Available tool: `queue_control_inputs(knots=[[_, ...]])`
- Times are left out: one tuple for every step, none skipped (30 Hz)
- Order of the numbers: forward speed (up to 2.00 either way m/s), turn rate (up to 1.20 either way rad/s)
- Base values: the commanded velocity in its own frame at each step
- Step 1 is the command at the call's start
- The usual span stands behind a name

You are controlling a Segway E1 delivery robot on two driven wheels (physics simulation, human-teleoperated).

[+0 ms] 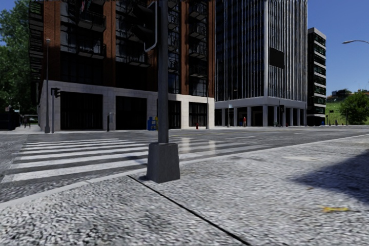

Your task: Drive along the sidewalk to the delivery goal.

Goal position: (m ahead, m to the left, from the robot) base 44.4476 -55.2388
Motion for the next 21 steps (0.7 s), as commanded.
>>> queue_control_inputs(knots=[[1.74,-0.57],[1.74,-0.57],[1.74,-0.57],[1.74,-0.57],[1.74,-0.57],[1.74,-0.57],[1.74,-0.57],[1.74,-0.57],[1.74,-0.57],[1.74,-0.57],[1.74,-0.57],[1.74,-0.57],[1.74,-0.57],[1.74,-0.57],[1.74,-0.57],[1.74,-0.57],[1.74,-0.57],[1.74,-0.57],[1.74,-0.57],[1.74,-0.57],[1.74,-0.57]])
